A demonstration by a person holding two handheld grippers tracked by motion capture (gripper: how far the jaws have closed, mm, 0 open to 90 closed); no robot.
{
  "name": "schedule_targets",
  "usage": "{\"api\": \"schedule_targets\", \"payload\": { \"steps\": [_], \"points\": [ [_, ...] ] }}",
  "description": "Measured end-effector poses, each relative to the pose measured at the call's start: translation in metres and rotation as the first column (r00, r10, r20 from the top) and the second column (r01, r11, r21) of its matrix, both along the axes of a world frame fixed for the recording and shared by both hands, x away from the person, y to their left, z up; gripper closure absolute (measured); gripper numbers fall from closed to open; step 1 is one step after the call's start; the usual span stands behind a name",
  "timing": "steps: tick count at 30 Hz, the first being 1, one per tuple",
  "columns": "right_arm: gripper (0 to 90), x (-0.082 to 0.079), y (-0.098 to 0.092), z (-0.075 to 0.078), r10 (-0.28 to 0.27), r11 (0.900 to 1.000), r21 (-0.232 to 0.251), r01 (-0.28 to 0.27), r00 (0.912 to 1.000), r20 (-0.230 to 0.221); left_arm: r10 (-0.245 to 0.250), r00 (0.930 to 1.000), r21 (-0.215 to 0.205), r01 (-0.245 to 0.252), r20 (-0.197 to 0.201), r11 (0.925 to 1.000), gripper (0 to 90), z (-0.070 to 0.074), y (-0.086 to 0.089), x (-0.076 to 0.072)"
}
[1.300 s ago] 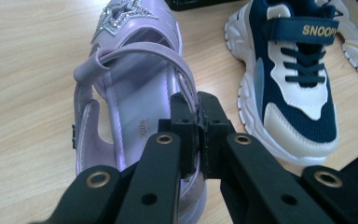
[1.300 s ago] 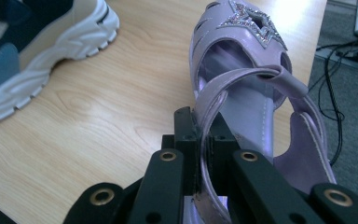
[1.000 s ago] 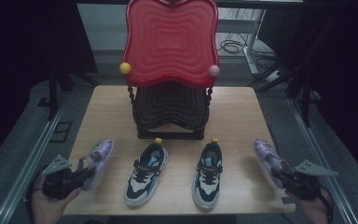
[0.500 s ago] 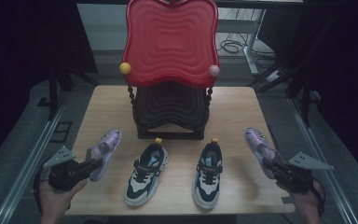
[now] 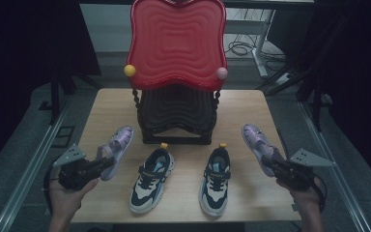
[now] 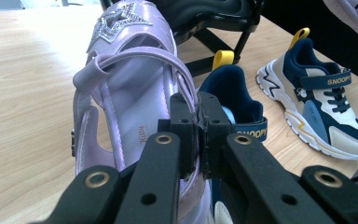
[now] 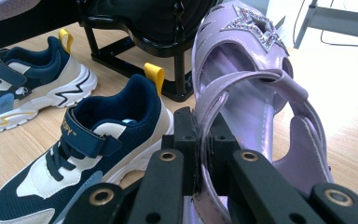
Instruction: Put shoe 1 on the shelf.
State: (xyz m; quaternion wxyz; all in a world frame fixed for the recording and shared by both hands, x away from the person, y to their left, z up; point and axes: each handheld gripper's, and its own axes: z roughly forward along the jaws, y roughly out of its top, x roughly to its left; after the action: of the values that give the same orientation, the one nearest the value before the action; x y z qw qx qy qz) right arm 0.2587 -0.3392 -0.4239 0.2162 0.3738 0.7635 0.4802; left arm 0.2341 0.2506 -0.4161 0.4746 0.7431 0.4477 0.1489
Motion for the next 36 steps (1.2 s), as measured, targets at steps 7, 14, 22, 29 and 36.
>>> {"api": "schedule_targets", "payload": {
  "steps": [7, 14, 22, 29, 36],
  "points": [
    [85.4, 0.000, 0.006, 0.002, 0.004, 1.000, 0.001, -0.004, 0.9999, 0.012, -0.020, 0.9998, -0.008, 0.020, 0.007, 0.9998, 86.4, 0.002, -0.008, 0.004],
    [85.4, 0.008, 0.023, 0.002, 0.041, 0.999, -0.016, -0.040, 0.9991, 0.012, -0.027, 0.9995, -0.009, 0.027, 0.017, 0.9996, 86.3, 0.008, -0.011, 0.007],
    [85.4, 0.012, 0.040, 0.006, 0.071, 0.997, -0.011, -0.070, 0.9972, 0.025, -0.036, 0.9990, -0.013, 0.037, 0.026, 0.9992, 86.3, 0.012, -0.016, 0.011],
    [85.4, 0.014, 0.051, 0.009, 0.099, 0.995, -0.013, -0.098, 0.9944, 0.038, -0.048, 0.9985, -0.012, 0.048, 0.027, 0.9988, 86.3, 0.013, -0.021, 0.016],
    [85.4, 0.017, 0.061, 0.012, 0.119, 0.993, -0.018, -0.118, 0.9919, 0.045, -0.053, 0.9982, -0.011, 0.054, 0.028, 0.9985, 86.3, 0.014, -0.025, 0.019]
  ]
}}
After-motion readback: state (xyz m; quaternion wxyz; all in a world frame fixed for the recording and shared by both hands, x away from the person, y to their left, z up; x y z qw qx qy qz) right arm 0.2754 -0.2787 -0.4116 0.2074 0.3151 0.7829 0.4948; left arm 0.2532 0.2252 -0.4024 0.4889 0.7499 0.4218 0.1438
